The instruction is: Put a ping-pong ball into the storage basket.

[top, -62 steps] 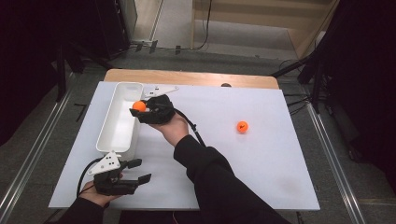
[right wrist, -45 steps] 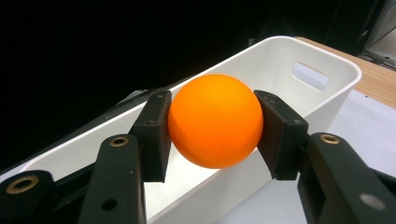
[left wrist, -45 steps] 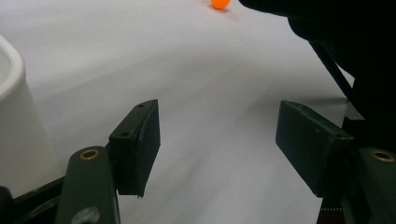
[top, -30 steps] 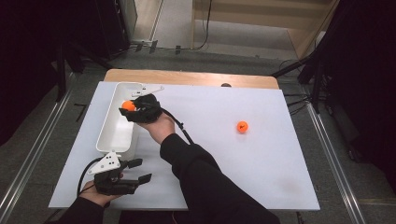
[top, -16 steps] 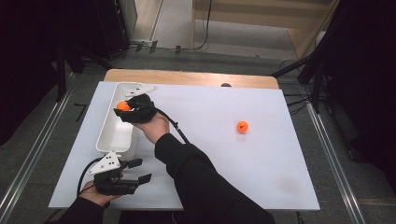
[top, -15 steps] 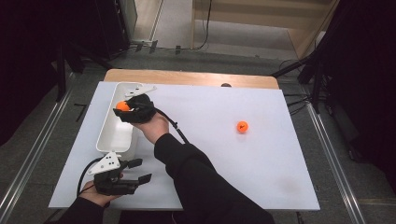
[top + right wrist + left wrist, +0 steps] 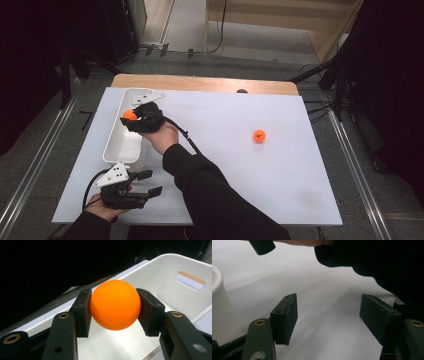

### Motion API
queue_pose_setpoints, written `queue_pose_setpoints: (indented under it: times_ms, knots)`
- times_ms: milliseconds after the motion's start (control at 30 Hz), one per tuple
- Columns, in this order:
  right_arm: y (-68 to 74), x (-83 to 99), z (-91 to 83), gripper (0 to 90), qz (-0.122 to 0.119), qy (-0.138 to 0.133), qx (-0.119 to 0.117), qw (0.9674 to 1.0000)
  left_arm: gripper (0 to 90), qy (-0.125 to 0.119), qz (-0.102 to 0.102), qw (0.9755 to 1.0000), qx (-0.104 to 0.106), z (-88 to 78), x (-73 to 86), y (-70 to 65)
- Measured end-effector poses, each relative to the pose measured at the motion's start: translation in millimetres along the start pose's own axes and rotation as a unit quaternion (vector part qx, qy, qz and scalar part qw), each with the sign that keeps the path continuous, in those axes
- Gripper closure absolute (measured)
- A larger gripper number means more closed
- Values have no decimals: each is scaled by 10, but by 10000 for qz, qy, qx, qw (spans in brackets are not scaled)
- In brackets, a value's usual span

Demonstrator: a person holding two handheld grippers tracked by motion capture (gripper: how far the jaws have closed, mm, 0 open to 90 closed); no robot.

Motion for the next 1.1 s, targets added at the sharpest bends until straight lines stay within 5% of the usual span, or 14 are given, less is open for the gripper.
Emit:
queue_pose_setpoints:
  times_ms: [400, 500, 600, 933, 1100]
  knots:
    - [-14, 3, 7, 476, 26, -13, 1, 10000, 314, 6, 7, 10000, -1, -3, 0, 0]
    - [-24, -10, 0, 307, 116, -87, -132, 9998, 314, -4, -1, 10000, -2, -1, 0, -2]
    - [-34, -18, -20, 255, 157, -80, -277, 9995, 314, 3, 0, 10000, 4, 0, 0, 0]
    - [-57, -63, -128, 220, 98, -101, -421, 9990, 313, -2, 7, 10000, 2, 1, 1, -3]
    - [-69, -69, -226, 221, -121, -70, -414, 9990, 313, 13, 0, 10000, 1, 1, 1, -1]
Point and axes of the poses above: each handheld gripper's, and its own axes: z roughly forward along the jaws, x roughly out of its underside, y roughly to its left, the point moved 5 cm from there along z, roughly forward along the jaws, and after that the axes turned 14 degrees about x, right-handed, at the moved point
